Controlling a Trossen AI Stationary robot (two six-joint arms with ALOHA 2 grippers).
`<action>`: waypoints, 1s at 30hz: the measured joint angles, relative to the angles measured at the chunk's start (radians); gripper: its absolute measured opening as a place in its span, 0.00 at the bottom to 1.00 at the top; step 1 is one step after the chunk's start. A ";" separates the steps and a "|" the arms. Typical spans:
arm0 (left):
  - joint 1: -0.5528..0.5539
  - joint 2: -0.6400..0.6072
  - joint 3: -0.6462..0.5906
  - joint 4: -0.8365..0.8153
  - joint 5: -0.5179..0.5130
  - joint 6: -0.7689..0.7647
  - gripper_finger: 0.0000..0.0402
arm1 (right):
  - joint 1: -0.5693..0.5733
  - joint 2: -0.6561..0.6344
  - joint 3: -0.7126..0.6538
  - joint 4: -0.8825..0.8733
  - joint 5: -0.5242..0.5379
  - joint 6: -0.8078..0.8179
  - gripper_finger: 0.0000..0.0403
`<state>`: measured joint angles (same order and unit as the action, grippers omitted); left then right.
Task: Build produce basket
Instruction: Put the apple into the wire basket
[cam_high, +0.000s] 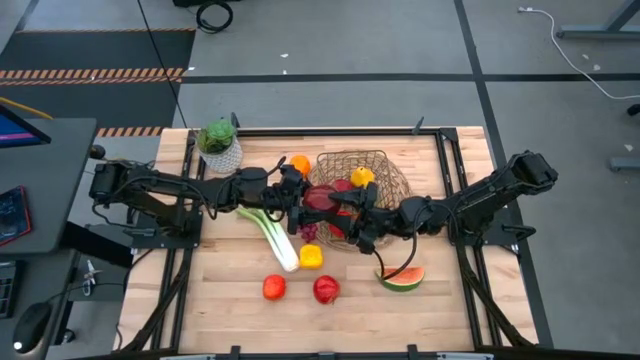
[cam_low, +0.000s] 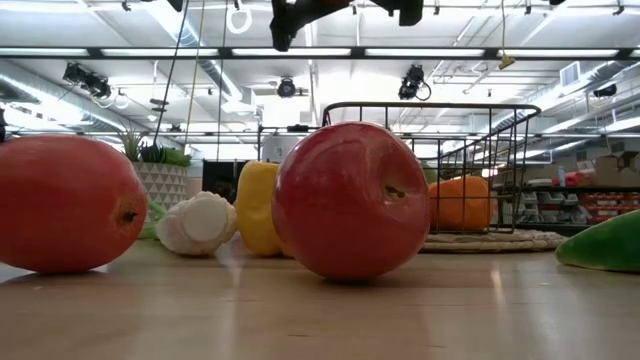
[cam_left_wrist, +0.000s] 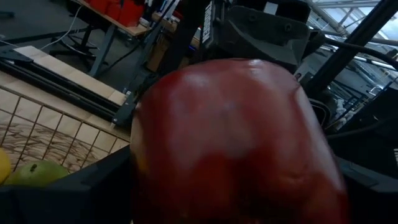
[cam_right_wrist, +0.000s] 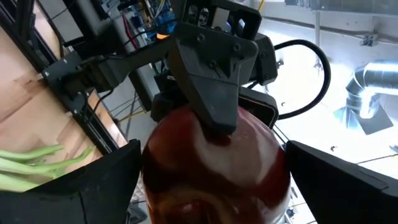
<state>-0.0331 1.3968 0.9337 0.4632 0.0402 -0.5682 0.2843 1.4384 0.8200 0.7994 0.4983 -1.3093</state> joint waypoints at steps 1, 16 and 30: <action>-0.001 0.000 0.000 0.000 -0.001 0.000 0.89 | -0.003 0.000 0.000 0.000 -0.001 0.004 0.99; -0.004 0.000 0.000 0.002 -0.004 0.004 0.89 | -0.029 0.000 0.000 0.000 -0.055 0.031 0.99; -0.003 0.000 0.000 0.001 -0.005 0.004 0.89 | -0.021 0.000 0.000 0.000 -0.008 0.025 0.94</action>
<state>-0.0357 1.3968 0.9337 0.4644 0.0356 -0.5640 0.2633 1.4384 0.8196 0.7990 0.4899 -1.2847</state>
